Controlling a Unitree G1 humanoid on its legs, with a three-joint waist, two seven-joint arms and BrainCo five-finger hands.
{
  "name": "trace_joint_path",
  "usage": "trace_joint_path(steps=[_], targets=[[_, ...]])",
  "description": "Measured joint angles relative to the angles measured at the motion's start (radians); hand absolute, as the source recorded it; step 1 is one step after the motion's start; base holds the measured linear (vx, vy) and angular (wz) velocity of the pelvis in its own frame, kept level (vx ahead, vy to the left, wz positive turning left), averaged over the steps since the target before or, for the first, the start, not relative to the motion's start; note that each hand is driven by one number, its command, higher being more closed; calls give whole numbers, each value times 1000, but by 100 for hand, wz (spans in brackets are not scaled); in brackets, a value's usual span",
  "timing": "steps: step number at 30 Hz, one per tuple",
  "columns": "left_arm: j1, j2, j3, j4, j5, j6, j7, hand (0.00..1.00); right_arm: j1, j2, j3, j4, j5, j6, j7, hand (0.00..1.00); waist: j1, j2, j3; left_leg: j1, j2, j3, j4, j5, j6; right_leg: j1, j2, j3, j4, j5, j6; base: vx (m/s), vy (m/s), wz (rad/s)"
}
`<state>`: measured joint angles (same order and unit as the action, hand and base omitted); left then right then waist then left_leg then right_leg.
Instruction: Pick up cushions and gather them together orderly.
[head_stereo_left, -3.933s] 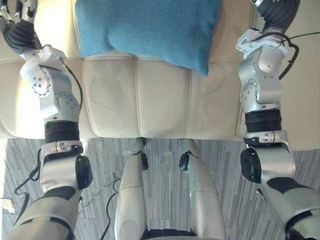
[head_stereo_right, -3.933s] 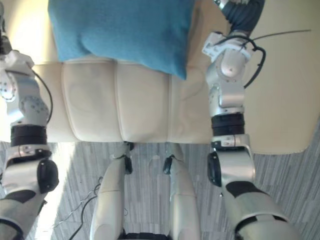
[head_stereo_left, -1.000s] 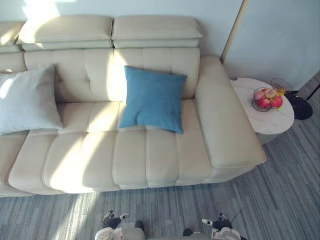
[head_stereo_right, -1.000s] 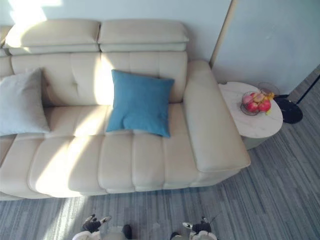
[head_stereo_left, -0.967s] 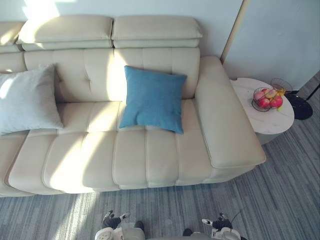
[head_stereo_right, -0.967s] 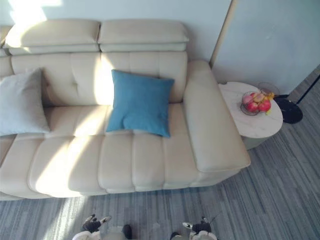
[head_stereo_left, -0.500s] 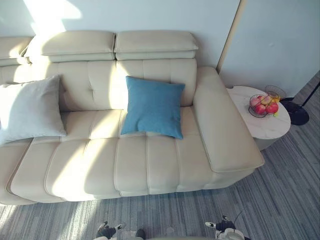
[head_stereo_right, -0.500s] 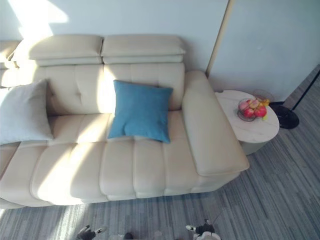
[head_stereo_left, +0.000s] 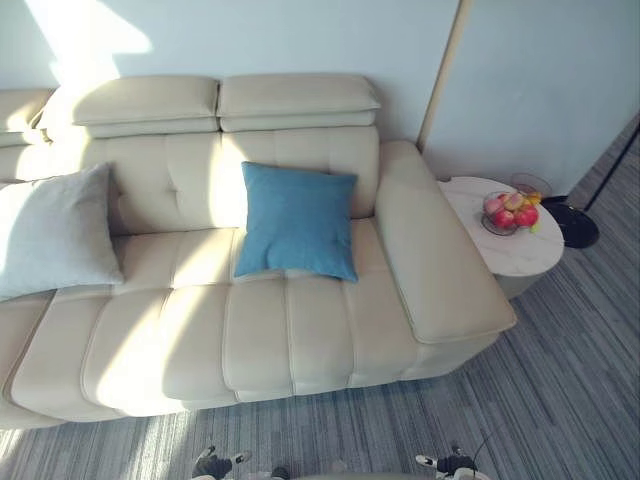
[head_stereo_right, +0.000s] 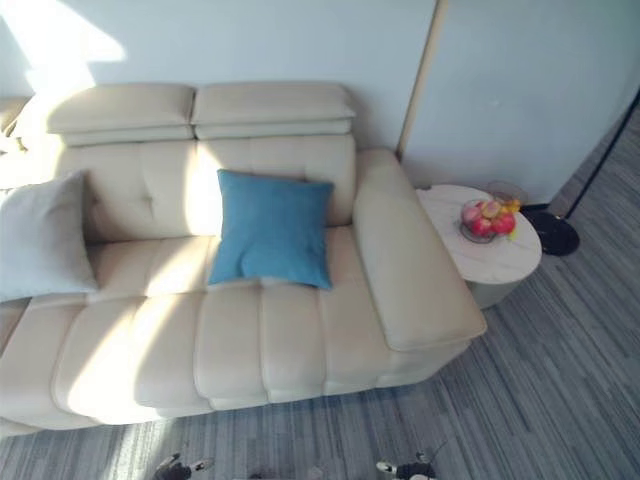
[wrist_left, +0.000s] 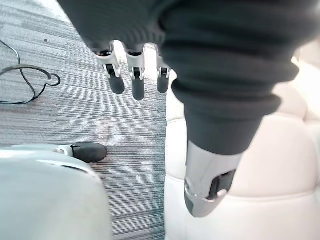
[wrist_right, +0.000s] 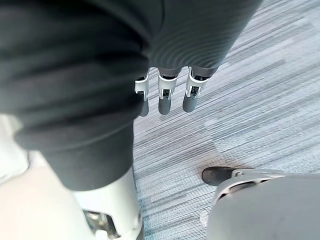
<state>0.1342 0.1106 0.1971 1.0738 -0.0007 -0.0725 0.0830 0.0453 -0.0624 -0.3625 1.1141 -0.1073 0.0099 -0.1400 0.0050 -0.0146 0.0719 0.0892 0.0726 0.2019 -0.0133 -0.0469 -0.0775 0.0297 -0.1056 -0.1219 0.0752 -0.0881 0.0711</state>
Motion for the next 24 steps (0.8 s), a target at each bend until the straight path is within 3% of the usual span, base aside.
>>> trace_joint_path(steps=[4, 6, 7, 8, 9, 10, 11, 12, 13, 14, 16, 17, 19, 20, 21, 22, 24], targets=[[-3, 0, 2, 0, 0, 1, 0, 0, -4, 3, -21, -9, 0, 1, -3, 0, 0, 2, 4, -23, 34, 154, 88, -66, -12, -90, 38, 162, 25, 27, -4, -28, 28, -128], [-14, 1, 2, 0, 1, 2, 1, 0, -9, 8, -14, -40, -1, 4, -3, 0, -4, 1, 8, -40, 59, 283, 137, -106, -19, -163, 75, 282, 22, 68, -6, -28, 15, -173], [-21, 0, 3, 0, 1, 2, 1, 0, -13, 8, -10, -40, -1, 5, -4, 0, -5, -1, 9, -43, 66, 317, 145, -112, -20, -182, 83, 295, 18, 85, -3, -26, 1, -186], [-40, 4, 3, -1, 1, 1, 1, 0, -29, 11, 9, -39, -1, 7, -9, 0, -5, 2, 23, -50, 91, 393, 166, -122, -19, -217, 92, 241, -6, 127, -29, -21, -26, -142], [-43, 6, 3, 0, 1, 2, 2, 0, -36, 11, 20, -39, -2, 8, -9, 0, -5, 4, 31, -55, 98, 412, 173, -126, -20, -224, 87, 199, -12, 127, -50, -55, -66, -182], [-69, 7, 1, -5, 1, 2, 2, 0, -56, 9, 23, -38, -1, 8, -10, 0, -19, 11, 43, -49, 125, 507, 175, -127, -22, -268, 48, -27, 28, 98, -116, -43, -67, -132], [-76, 9, 0, -5, 1, 2, 1, 0, -57, 8, 25, -38, -1, 8, -11, 0, -19, 11, 44, -43, 132, 535, 175, -127, -23, -278, 27, -125, 49, 86, -126, -20, -96, -172], [-85, 18, 0, -5, 1, 2, 1, 0, -61, 6, 31, -36, -1, 8, -14, 0, -17, 9, 45, -16, 142, 593, 174, -126, -25, -271, -16, -350, 83, 66, -151, 36, -94, -117], [-86, 19, 0, -5, 1, 2, 1, 0, -60, 5, 32, -36, -1, 8, -16, 0, -18, 9, 45, -8, 143, 605, 174, -126, -25, -265, -26, -396, 91, 70, -152, 85, -177, -147], [-89, 19, -1, -4, 1, 2, 1, 0, -54, 0, 34, -36, -1, 7, -18, 0, -21, 18, 49, 20, 151, 616, 170, -125, -26, -251, -33, -459, 108, 81, -130, 130, -225, -125], [-109, 17, -18, -3, 4, 3, 0, 0, -60, -21, 42, -40, -2, 4, -19, 0, -26, 35, 63, 53, 161, 620, 169, -118, -37, -262, -2, -405, 138, 57, -130, 150, -222, -110], [-120, 6, -33, -3, 19, 1, -4, 0, -61, -35, 43, -39, -2, 4, -20, 0, -27, 57, 76, 64, 182, 636, 213, -116, -40, -276, 10, -369, 175, 25, -136, 177, -241, -83], [-125, -6, -32, -3, 31, 0, -7, 0, -57, -42, 54, -37, -1, 5, -20, 0, -47, 53, 88, 18, 257, 598, 426, -113, -17, -269, 31, -319, 186, -6, -144, 168, -246, -81], [-121, -16, -29, 0, 37, 1, -8, 0, -61, -36, 65, -37, 0, 6, -21, 0, -44, 53, 109, -69, 319, 456, 668, -139, 73, -239, 60, -270, 174, -22, -160, 141, -136, -108], [-113, -29, -29, -1, 37, 2, -8, 0, -74, -37, 64, -37, 0, 7, -25, 0, -36, 65, 128, -138, 294, 288, 781, -202, 23, -208, 89, -221, 165, -36, -179, 112, -85, -115], [-112, -35, -23, -7, 30, 2, -11, 0, -75, -37, 63, -39, 1, 7, -25, 0, -34, 67, 133, -157, 276, 239, 799, -220, 9, -198, 96, -205, 160, -37, -182, 159, -33, -138], [-112, -47, -17, -45, 8, -8, -8, 0, -74, -27, 61, -35, 0, 5, -29, 0, 6, 55, 144, -257, 139, 45, 759, -284, -1, -156, 127, -85, 147, -44, -189, 213, -3, -149]])
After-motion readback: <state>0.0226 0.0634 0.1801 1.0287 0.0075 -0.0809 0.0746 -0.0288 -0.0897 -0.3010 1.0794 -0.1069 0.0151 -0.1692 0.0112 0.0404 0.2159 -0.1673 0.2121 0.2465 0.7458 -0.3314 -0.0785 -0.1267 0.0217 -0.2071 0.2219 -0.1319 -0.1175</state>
